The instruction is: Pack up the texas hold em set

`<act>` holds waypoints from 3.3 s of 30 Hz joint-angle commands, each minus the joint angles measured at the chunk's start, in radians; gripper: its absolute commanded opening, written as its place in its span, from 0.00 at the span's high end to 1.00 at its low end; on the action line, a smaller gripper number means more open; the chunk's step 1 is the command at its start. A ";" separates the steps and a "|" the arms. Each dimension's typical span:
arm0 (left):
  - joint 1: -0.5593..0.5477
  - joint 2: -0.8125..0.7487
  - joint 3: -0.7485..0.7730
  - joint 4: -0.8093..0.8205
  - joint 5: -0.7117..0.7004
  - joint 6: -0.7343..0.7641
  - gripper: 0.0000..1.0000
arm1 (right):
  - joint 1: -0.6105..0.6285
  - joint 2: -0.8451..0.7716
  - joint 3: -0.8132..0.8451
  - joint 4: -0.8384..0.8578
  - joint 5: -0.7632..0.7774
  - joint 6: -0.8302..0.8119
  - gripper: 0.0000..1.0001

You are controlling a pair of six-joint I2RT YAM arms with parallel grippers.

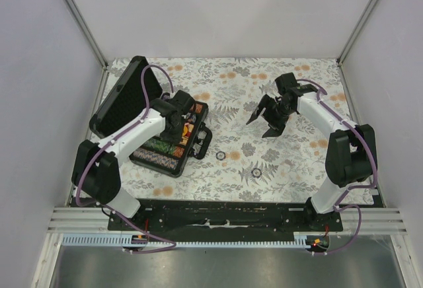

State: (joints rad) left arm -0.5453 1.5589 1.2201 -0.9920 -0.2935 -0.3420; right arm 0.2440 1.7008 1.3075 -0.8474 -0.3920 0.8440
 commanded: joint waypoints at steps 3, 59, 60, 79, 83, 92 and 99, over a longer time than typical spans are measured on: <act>0.002 0.020 -0.025 0.027 0.028 0.024 0.76 | -0.003 0.007 0.012 0.013 -0.018 -0.013 0.16; -0.074 -0.086 0.046 0.289 0.347 -0.077 0.21 | -0.011 -0.099 -0.168 -0.082 0.257 -0.238 0.13; -0.082 -0.095 0.026 0.306 0.349 -0.078 0.20 | -0.011 -0.095 -0.168 -0.082 0.255 -0.235 0.13; -0.127 -0.126 -0.130 0.478 0.376 -0.063 0.20 | -0.071 -0.092 -0.306 -0.053 0.460 -0.118 0.14; -0.127 -0.128 -0.117 0.472 0.373 -0.052 0.20 | -0.101 -0.056 -0.349 0.005 0.395 -0.091 0.16; -0.127 -0.135 -0.097 0.441 0.358 -0.040 0.21 | -0.107 -0.032 -0.387 0.036 0.384 -0.057 0.23; -0.127 -0.148 -0.096 0.421 0.341 -0.051 0.21 | -0.106 -0.036 -0.413 0.064 0.409 -0.051 0.46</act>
State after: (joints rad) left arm -0.6701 1.4502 1.0943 -0.5701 0.0612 -0.3950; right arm 0.1398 1.6558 0.9260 -0.8391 -0.0216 0.7742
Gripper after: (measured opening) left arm 0.793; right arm 0.617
